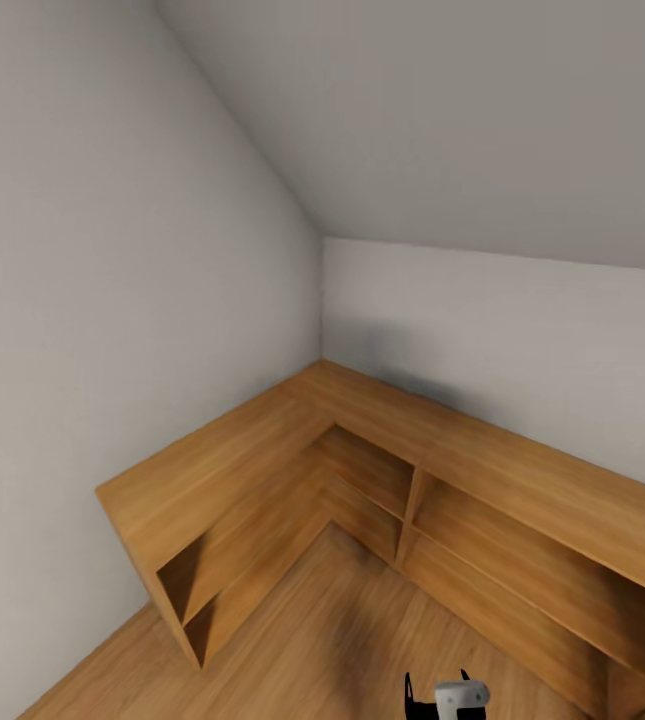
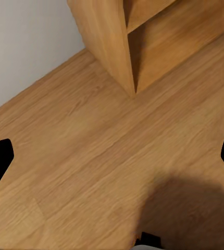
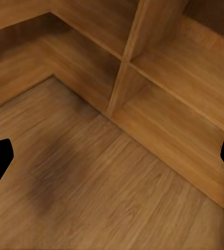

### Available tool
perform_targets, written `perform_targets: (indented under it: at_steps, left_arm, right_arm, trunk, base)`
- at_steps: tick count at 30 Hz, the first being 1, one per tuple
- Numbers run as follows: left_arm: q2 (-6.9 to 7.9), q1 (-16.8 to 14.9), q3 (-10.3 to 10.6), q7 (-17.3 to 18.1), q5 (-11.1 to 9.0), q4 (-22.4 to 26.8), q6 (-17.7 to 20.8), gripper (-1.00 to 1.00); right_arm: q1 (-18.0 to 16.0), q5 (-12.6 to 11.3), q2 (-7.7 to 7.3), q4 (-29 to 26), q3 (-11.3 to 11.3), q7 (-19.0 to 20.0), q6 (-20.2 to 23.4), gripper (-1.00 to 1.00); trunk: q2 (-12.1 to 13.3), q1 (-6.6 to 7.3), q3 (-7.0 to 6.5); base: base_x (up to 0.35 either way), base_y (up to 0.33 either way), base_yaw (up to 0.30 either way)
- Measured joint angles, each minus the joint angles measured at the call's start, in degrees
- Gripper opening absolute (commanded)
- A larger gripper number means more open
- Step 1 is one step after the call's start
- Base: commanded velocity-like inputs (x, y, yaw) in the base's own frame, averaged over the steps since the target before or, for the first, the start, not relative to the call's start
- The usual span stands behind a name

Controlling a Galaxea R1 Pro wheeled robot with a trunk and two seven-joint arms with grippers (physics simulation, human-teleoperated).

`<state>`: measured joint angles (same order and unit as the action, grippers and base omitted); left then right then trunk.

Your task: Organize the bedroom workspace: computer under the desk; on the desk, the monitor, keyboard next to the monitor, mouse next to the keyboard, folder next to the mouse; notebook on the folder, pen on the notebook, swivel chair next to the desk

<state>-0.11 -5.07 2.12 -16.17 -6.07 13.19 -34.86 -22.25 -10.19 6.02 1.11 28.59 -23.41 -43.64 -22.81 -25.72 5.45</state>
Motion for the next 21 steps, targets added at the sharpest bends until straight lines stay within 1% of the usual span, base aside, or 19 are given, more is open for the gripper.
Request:
perform_targets:
  at_steps: [5,18,21]
  left_arm:
    - [-0.06,0.0,0.0,0.0,0.0,0.0,0.0,1.0]
    - [-0.07,0.0,0.0,0.1,0.1,0.0,-0.1,1.0]
    - [-0.07,0.0,0.1,0.1,0.1,0.0,0.0,1.0]
  right_arm:
    - [0.0,-0.1,0.0,0.0,0.0,0.0,0.0,1.0]
    - [0.0,-0.1,0.0,-0.1,0.0,0.0,0.1,1.0]
    - [0.0,-0.1,0.03,-0.1,0.0,0.0,0.1,1.0]
  trunk:
    - [0.0,-0.03,-0.22]
    - [0.0,-0.03,-0.77]
    - [0.0,-0.01,-0.89]
  base:
    - [0.1,0.084,-0.267]
    - [0.008,0.01,-0.271]
    - [0.185,0.067,-0.272]
